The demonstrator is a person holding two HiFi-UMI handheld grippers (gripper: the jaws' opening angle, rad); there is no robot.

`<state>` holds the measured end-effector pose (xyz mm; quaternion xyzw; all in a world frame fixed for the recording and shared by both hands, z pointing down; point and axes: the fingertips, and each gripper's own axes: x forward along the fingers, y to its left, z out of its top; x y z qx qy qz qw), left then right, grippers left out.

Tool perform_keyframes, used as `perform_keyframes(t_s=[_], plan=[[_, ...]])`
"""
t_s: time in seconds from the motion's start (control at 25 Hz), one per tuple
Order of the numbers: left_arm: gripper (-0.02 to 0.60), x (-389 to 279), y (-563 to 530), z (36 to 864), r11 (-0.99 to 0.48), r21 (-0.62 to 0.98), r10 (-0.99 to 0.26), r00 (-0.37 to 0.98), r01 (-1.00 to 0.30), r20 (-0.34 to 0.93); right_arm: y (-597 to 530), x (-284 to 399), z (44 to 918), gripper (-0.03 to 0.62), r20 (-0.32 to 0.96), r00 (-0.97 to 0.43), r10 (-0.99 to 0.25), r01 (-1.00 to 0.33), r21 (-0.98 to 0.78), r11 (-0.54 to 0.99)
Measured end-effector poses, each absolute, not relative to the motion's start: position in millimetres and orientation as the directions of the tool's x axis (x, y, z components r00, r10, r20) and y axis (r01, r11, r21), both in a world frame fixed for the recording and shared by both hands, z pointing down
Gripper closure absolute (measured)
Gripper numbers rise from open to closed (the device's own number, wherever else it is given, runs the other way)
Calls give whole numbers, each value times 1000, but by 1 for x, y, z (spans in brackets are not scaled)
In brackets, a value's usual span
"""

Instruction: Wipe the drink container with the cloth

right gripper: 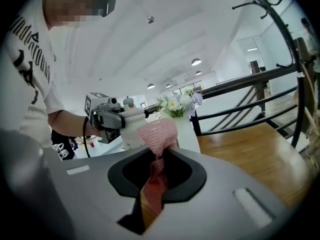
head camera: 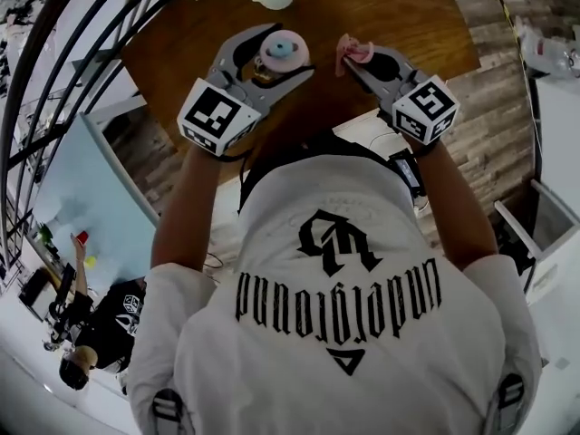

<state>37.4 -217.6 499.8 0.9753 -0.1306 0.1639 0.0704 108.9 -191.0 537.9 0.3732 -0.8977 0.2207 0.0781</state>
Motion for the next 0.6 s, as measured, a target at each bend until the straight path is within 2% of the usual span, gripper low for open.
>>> perform_keyframes(t_s=[0.6], plan=[[195, 39, -224, 615, -924, 122, -267, 840, -362, 472, -192, 100, 593, 548, 411, -664, -625, -745, -290, 601]])
